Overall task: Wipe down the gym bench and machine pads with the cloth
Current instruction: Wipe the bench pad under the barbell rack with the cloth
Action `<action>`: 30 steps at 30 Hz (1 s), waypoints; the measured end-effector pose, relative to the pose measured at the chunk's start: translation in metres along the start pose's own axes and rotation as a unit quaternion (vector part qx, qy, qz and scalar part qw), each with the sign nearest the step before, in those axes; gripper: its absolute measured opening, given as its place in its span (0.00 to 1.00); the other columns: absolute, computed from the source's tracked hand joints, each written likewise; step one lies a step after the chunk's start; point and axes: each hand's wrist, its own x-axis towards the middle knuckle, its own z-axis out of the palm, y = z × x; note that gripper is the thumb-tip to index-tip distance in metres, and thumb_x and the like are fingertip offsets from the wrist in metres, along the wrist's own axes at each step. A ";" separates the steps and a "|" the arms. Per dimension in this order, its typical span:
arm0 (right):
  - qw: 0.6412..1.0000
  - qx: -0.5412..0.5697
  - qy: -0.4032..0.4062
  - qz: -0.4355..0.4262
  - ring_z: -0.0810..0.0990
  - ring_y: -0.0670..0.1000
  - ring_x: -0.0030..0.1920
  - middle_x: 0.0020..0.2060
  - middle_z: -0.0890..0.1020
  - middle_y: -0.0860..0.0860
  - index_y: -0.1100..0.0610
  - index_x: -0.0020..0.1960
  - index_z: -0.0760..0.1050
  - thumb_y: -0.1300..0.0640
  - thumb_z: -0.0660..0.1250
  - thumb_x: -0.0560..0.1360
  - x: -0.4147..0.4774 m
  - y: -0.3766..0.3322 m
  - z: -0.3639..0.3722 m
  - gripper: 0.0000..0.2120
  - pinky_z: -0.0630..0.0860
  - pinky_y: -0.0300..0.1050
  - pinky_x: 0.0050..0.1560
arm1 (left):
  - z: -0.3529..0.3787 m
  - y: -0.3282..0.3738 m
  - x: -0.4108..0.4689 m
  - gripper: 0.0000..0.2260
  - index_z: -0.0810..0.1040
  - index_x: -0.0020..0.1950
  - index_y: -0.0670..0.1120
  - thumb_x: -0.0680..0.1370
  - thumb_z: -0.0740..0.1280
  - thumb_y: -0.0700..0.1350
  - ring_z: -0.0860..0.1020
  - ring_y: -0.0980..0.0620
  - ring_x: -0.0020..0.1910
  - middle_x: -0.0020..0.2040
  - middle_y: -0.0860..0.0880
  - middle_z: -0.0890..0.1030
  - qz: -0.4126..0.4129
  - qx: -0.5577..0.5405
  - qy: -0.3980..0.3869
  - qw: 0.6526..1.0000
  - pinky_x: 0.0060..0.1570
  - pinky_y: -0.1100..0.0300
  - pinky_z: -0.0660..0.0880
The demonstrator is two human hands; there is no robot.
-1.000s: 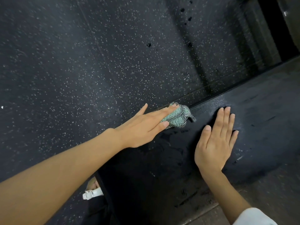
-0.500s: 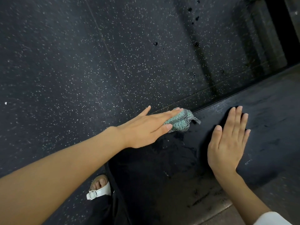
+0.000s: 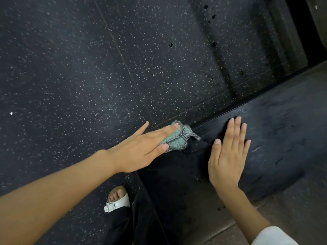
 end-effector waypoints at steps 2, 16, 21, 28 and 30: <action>1.000 -0.008 0.003 -0.001 0.45 0.49 0.80 0.80 0.50 0.50 0.57 0.81 0.49 0.51 0.44 0.82 0.001 -0.001 0.001 0.28 0.44 0.55 0.78 | 0.003 -0.006 -0.016 0.25 0.37 0.79 0.61 0.84 0.45 0.55 0.44 0.72 0.75 0.77 0.69 0.43 -0.015 -0.013 -0.004 1.000 0.77 0.50 0.35; 1.000 -0.020 0.020 0.000 0.45 0.47 0.80 0.80 0.50 0.47 0.55 0.81 0.48 0.51 0.43 0.82 0.002 0.000 0.004 0.28 0.43 0.53 0.77 | 0.001 0.014 0.029 0.24 0.39 0.79 0.60 0.85 0.46 0.53 0.52 0.65 0.77 0.75 0.68 0.45 0.008 -0.031 0.024 0.999 0.77 0.47 0.35; 1.000 -0.017 0.021 -0.003 0.44 0.46 0.80 0.80 0.49 0.46 0.54 0.81 0.47 0.51 0.42 0.82 0.003 0.001 0.005 0.28 0.43 0.53 0.78 | 0.002 0.015 0.028 0.24 0.40 0.79 0.59 0.85 0.46 0.52 0.52 0.64 0.77 0.77 0.66 0.47 0.005 -0.022 0.038 0.999 0.76 0.46 0.33; 0.999 -0.011 0.026 -0.015 0.46 0.48 0.80 0.80 0.51 0.48 0.54 0.81 0.48 0.50 0.42 0.82 0.004 0.003 0.004 0.28 0.44 0.56 0.78 | 0.011 0.001 -0.010 0.24 0.42 0.80 0.59 0.85 0.45 0.54 0.58 0.64 0.76 0.77 0.64 0.53 -0.032 -0.012 0.048 0.998 0.76 0.48 0.33; 0.999 -0.008 0.028 -0.019 0.47 0.49 0.80 0.80 0.51 0.49 0.55 0.81 0.48 0.50 0.42 0.82 0.004 0.003 0.004 0.28 0.44 0.56 0.78 | 0.017 -0.002 -0.022 0.24 0.42 0.80 0.59 0.84 0.44 0.55 0.58 0.65 0.75 0.77 0.64 0.53 -0.048 -0.019 0.059 0.997 0.77 0.48 0.33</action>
